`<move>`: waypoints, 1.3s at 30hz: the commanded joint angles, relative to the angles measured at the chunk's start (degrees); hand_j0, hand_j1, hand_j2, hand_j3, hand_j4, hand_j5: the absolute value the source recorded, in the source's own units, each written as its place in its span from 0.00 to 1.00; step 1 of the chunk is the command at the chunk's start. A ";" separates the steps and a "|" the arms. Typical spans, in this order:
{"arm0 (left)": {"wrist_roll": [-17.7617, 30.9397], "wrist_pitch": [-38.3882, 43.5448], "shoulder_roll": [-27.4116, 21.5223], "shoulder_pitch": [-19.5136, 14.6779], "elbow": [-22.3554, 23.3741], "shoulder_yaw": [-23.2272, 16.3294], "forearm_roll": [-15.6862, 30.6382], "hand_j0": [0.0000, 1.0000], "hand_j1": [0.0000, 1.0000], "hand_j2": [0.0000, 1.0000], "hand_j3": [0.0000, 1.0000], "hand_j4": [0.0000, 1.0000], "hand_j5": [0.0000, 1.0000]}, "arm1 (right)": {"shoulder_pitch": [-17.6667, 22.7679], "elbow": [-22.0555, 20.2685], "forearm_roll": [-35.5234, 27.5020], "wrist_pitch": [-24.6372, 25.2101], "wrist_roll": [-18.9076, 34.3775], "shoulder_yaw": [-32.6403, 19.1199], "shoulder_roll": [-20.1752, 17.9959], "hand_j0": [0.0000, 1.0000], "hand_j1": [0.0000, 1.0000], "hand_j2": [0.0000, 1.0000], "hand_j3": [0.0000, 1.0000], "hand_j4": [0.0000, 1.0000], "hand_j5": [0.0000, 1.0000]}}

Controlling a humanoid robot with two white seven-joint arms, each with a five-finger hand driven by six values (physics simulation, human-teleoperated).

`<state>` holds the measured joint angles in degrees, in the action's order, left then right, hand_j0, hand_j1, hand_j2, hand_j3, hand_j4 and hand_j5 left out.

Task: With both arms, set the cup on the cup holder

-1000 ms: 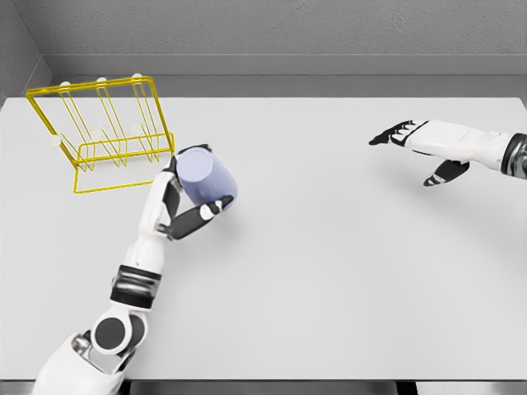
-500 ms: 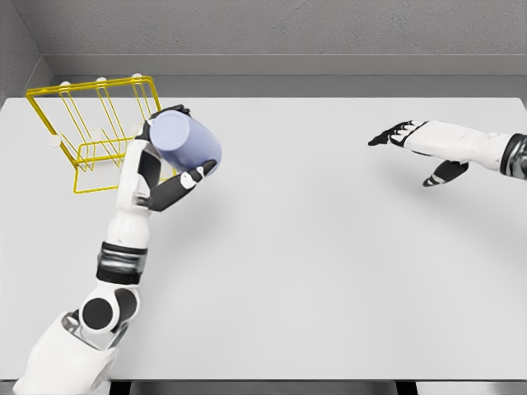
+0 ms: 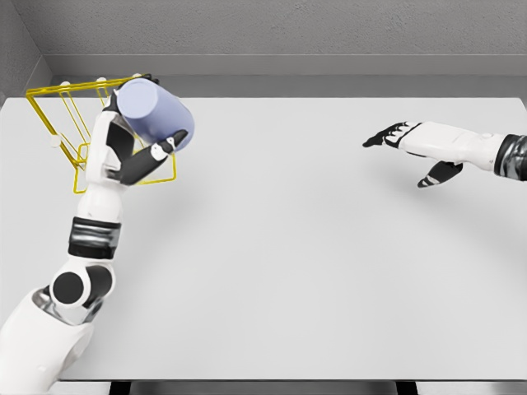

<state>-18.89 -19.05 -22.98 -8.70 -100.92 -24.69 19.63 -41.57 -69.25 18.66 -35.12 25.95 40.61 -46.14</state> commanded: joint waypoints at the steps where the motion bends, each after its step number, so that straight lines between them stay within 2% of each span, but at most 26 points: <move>1: 0.00 1.38 -0.83 -0.09 0.02 0.08 0.41 0.65 0.65 0.65 0.65 0.65 0.65 | 0.00 -0.01 -0.38 0.12 -0.03 -0.09 -0.09 1.00 1.00 1.00 1.00 1.00 1.00; 9: 0.00 4.02 -1.71 -1.05 0.02 1.04 1.20 0.65 0.65 0.65 0.65 0.65 0.65 | -0.09 -0.01 -0.38 0.12 -0.03 -0.09 0.00 1.00 1.00 1.00 1.00 1.00 1.00; 12: 0.00 4.99 -3.21 -1.05 0.02 2.63 2.43 0.65 0.65 0.65 0.65 0.65 0.65 | -0.09 -0.01 -0.29 0.12 -0.03 -0.09 0.00 1.00 1.00 1.00 1.00 1.00 1.00; 31: 0.09 10.61 -3.21 -2.81 0.63 3.51 2.70 0.65 0.65 0.65 0.65 0.65 0.65 | -0.09 -0.01 -0.38 0.12 0.06 0.18 0.26 1.00 1.00 1.00 1.00 1.00 1.00; 39: 0.35 11.32 -3.21 -2.64 0.72 5.09 2.70 0.65 0.65 0.65 0.65 0.65 0.65 | -0.09 -0.01 -0.29 0.12 0.06 0.26 0.35 1.00 1.00 1.00 1.00 1.00 1.00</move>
<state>-18.58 -7.87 -26.15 -11.34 -100.20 -19.90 22.46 -41.66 -69.24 18.70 -35.12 26.03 40.88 -45.75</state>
